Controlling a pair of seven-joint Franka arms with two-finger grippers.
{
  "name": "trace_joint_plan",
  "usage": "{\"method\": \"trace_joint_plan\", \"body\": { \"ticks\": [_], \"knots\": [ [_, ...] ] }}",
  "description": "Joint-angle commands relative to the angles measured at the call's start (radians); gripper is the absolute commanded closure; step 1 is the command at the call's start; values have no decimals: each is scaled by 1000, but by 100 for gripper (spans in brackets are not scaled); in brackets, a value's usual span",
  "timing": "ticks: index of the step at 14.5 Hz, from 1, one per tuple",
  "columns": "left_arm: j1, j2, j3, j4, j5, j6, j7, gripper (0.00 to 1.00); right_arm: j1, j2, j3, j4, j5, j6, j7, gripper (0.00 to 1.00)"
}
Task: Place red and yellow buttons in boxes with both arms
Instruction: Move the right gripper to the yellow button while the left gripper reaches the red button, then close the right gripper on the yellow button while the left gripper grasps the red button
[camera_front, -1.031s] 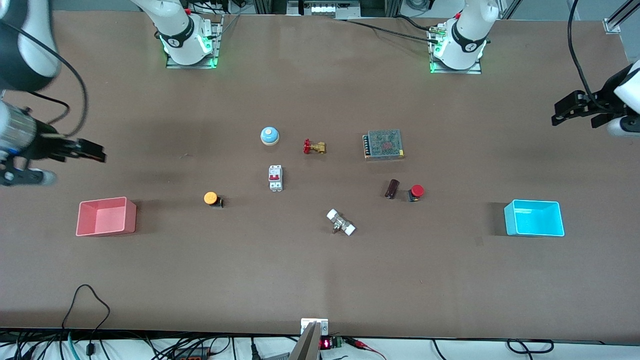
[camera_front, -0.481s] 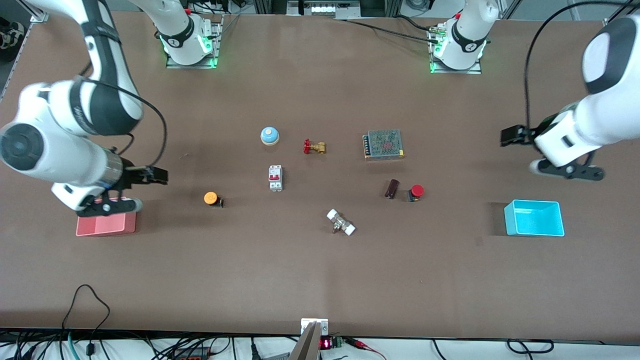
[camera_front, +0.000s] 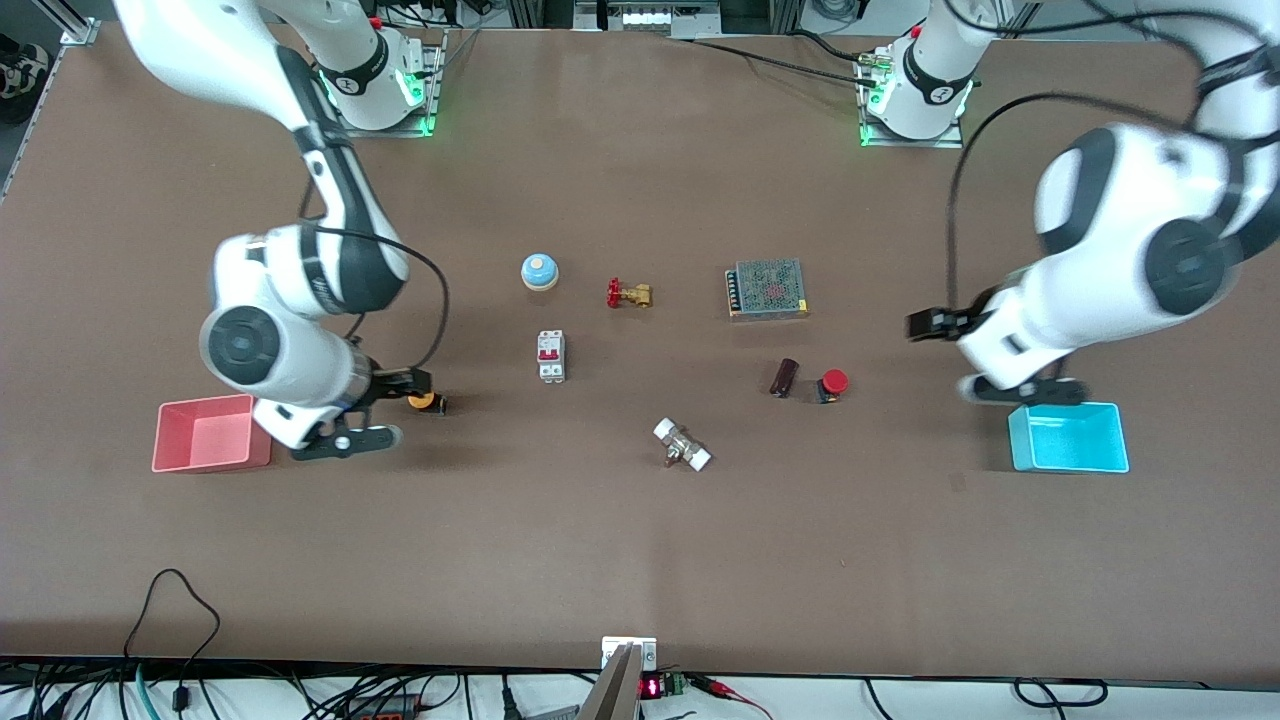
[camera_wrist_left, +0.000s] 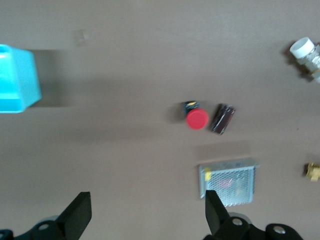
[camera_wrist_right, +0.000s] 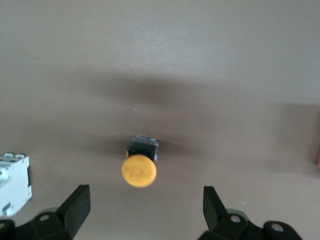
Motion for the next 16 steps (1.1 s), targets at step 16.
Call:
{"method": "trace_joint_plan", "body": {
  "ticks": [16],
  "knots": [
    [-117,279,10,-48,-34,283,-132,0,30,138,-8,-4,9,73,21,0]
  ]
}}
